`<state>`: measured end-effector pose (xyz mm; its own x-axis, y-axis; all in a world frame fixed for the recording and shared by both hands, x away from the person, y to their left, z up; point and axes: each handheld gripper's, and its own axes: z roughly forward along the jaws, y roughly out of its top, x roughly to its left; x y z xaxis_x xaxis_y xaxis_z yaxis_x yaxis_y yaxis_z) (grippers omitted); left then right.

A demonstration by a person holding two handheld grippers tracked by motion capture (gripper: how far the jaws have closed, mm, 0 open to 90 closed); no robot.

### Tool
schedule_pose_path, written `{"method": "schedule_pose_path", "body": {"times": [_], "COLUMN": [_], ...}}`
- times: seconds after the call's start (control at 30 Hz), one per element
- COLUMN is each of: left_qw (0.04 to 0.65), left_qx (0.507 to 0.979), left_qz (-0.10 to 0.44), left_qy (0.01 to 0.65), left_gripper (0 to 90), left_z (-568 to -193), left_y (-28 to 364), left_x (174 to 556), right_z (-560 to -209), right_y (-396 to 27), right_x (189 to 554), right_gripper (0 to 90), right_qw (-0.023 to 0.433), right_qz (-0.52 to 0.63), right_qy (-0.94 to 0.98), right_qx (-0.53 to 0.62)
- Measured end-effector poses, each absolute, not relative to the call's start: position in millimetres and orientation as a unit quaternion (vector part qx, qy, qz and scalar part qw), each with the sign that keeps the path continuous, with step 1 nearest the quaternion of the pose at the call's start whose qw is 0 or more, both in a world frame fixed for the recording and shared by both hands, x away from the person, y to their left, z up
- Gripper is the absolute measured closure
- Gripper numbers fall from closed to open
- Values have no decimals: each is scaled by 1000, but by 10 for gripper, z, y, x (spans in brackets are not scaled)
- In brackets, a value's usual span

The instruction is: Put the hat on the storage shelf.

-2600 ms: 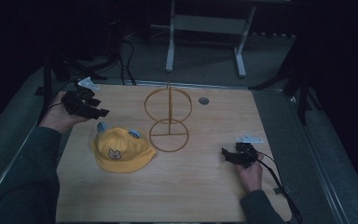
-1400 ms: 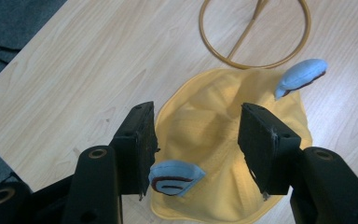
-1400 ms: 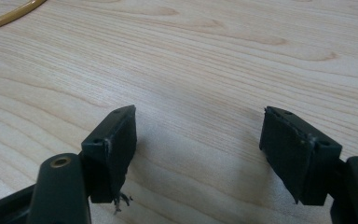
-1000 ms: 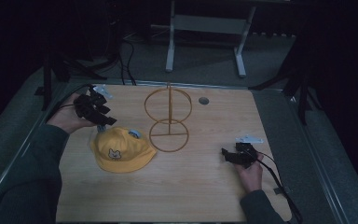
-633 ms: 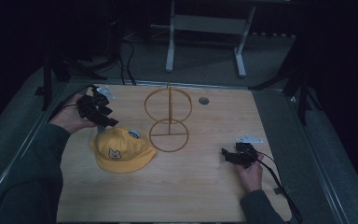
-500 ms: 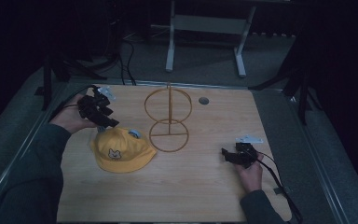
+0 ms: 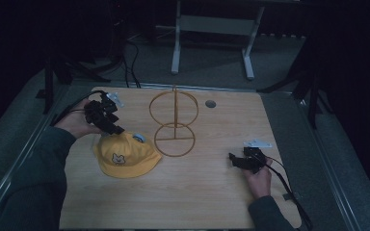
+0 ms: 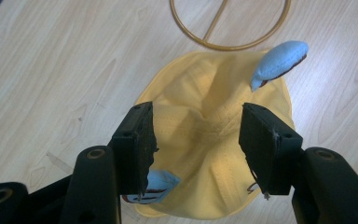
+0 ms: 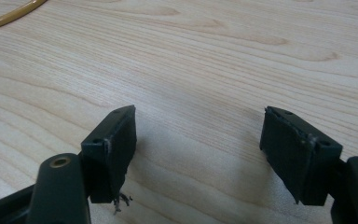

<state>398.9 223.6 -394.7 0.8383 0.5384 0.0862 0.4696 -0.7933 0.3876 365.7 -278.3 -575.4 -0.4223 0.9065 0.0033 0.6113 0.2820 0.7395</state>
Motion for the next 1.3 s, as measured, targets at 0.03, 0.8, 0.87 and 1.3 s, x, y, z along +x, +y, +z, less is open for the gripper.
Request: {"method": "schedule_pose_path", "body": {"times": [0.03, 0.8, 0.87, 1.3], "left_qw": [177, 123, 119, 69], "left_qx": [943, 960, 960, 967], "left_qz": [93, 61, 58, 46], "left_qy": [265, 246, 247, 240], "left_gripper": [454, 460, 458, 518], "left_z": [-3956, -4153, -4165, -4352], "left_y": [2229, 2067, 2060, 1990], "left_x": [3990, 4069, 4073, 4086], "right_z": [-5754, -5754, -5754, -5754], "right_y": [-2784, -2783, -2782, -2781], "right_x": [3658, 3658, 3658, 3656], "right_gripper": [268, 267, 267, 267], "right_qw": [216, 216, 216, 215], "right_qz": [342, 342, 342, 342], "right_qy": [771, 772, 772, 772], "right_qx": [492, 490, 490, 491]}}
